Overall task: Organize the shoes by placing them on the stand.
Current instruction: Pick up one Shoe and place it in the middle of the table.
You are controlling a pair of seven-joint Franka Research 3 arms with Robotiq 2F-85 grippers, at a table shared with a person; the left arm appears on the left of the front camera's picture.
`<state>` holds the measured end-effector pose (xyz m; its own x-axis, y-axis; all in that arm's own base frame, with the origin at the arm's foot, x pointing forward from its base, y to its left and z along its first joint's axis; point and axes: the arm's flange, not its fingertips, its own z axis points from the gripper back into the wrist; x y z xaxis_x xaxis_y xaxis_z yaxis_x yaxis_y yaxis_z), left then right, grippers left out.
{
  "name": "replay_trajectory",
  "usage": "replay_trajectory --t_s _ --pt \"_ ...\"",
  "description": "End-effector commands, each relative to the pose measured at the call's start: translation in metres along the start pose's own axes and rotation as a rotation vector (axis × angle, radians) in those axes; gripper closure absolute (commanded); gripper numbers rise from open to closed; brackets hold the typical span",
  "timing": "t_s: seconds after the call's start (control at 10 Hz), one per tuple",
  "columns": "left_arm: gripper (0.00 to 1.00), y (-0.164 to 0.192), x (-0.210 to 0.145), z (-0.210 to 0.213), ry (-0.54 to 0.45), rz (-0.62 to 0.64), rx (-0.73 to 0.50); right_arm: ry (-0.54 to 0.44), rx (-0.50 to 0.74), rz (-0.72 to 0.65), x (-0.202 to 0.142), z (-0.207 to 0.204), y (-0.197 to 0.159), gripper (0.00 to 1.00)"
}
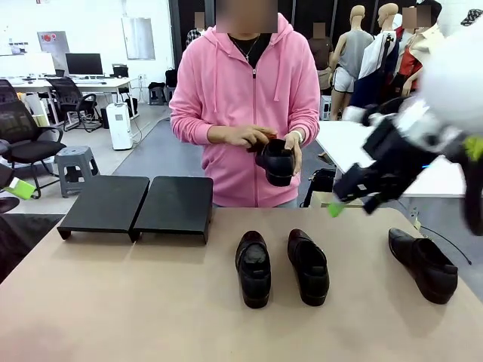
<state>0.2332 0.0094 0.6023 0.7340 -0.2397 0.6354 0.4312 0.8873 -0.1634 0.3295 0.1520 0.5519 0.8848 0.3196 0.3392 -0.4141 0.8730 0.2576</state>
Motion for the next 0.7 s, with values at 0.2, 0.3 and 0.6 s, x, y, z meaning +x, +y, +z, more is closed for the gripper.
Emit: replay_trajectory --t_s 0.2,0.3,0.6 --pt "0.00 0.000 -0.001 0.000 -0.001 -0.009 -0.016 -0.181 -0.084 -0.309 -0.014 0.076 -0.071 0.00" --pt "0.00 0.000 -0.001 0.000 -0.001 -0.009 -0.016 -0.221 -0.110 -0.386 -0.043 0.110 -0.106 0.00" --pt "0.00 0.000 -0.001 0.000 -0.001 -0.009 -0.016 -0.311 0.082 -0.576 -0.131 0.152 -0.190 0.00"
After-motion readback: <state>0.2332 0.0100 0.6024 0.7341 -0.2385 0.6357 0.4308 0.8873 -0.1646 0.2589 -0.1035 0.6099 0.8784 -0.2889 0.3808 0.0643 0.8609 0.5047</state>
